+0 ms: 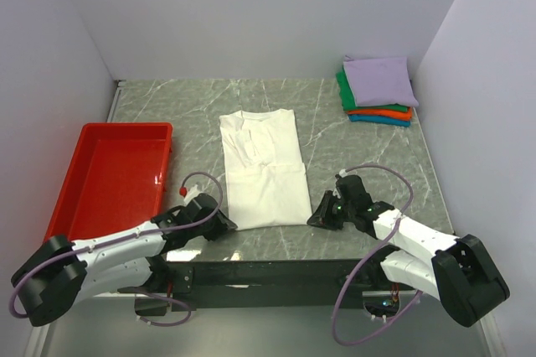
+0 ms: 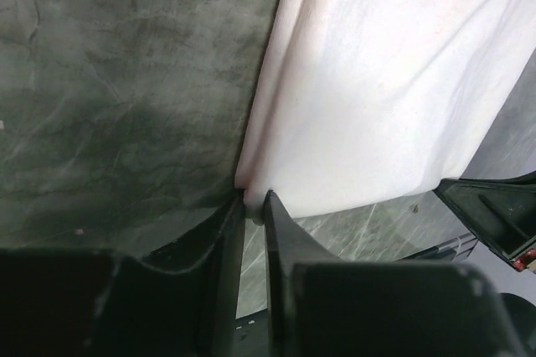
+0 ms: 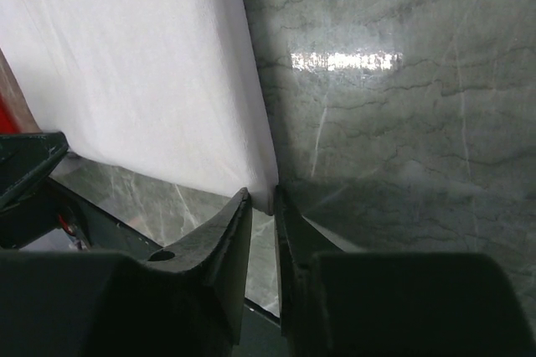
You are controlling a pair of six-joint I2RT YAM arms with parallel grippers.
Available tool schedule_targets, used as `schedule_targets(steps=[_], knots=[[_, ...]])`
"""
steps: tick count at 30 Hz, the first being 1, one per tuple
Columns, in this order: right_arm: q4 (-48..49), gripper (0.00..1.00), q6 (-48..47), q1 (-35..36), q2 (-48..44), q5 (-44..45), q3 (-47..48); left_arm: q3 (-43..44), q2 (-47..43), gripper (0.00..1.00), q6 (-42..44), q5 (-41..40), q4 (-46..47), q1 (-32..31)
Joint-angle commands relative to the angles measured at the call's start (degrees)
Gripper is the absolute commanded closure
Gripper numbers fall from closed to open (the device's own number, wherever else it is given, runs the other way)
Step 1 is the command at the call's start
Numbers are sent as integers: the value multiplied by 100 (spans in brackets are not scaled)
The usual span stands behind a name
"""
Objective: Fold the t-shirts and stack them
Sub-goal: Fold the tshirt
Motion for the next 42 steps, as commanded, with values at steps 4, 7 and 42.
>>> schedule_targets(steps=[4, 7, 42], knots=[[-20, 86, 17, 33, -118, 99, 14, 129, 207, 97, 226, -226, -317, -11], [-292, 100, -44, 33, -303, 152, 102, 305, 102, 99, 393, -191, -650, -20], [-2377, 100, -633, 130, -1703, 573, 2193, 2528, -1007, 100, 1578, -666, -2884, 32]])
